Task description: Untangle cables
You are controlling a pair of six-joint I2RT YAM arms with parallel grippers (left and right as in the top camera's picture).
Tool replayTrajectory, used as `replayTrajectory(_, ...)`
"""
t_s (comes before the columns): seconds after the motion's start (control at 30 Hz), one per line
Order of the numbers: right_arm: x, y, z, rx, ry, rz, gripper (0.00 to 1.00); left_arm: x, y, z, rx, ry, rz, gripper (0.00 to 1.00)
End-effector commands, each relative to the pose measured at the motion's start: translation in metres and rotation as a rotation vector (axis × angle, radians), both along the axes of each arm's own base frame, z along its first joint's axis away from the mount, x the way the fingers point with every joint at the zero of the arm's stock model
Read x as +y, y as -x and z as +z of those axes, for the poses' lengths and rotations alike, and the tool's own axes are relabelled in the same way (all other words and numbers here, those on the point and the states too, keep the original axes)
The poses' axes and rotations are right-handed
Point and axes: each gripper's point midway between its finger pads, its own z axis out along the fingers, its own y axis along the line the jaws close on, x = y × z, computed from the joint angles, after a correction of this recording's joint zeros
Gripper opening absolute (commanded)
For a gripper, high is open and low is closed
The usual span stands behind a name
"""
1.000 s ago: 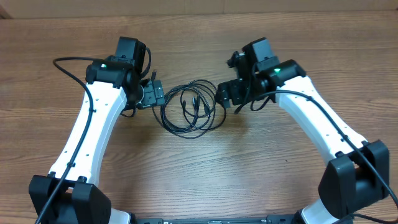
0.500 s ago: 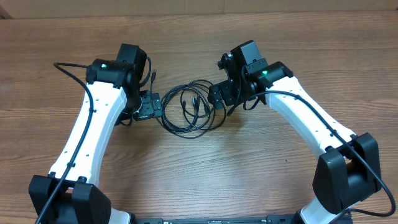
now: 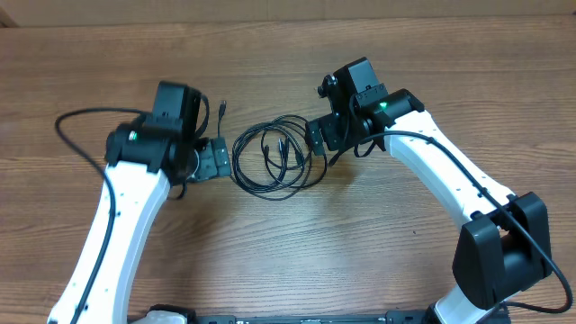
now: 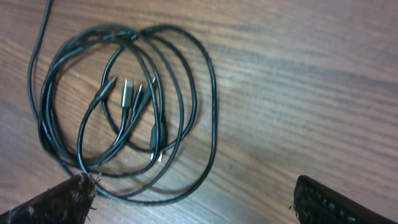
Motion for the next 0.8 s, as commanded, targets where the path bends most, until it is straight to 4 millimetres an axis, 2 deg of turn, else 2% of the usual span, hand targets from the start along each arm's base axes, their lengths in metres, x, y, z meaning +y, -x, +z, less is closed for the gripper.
replayTrajectory(0.0,0.010,-0.011,0.011,-0.066,-0.005,0.015,1.00,0.004,0.008,-0.003,-0.035,-0.006,0.001,1.00)
replayTrajectory(0.2,0.042,-0.016,0.020,-0.150,-0.043,0.081,1.00,0.004,0.011,-0.010,-0.029,-0.003,0.000,1.00)
replayTrajectory(0.27,0.052,-0.016,0.015,-0.159,-0.046,0.105,1.00,0.004,0.010,-0.010,-0.034,-0.002,-0.001,1.00)
replayTrajectory(0.37,0.068,-0.015,-0.008,-0.143,-0.041,0.134,1.00,0.003,0.008,-0.009,-0.041,-0.002,0.000,1.00)
replayTrajectory(0.57,0.083,-0.014,-0.040,-0.113,-0.026,0.161,0.98,0.009,0.011,-0.010,-0.032,-0.033,0.010,1.00)
replayTrajectory(0.7,0.085,-0.017,-0.056,-0.097,-0.020,0.158,0.91,0.011,0.013,-0.011,-0.023,-0.038,0.012,1.00)
replayTrajectory(0.77,0.085,-0.017,-0.062,-0.081,-0.025,0.135,0.81,0.010,0.013,-0.011,-0.023,-0.038,0.012,1.00)
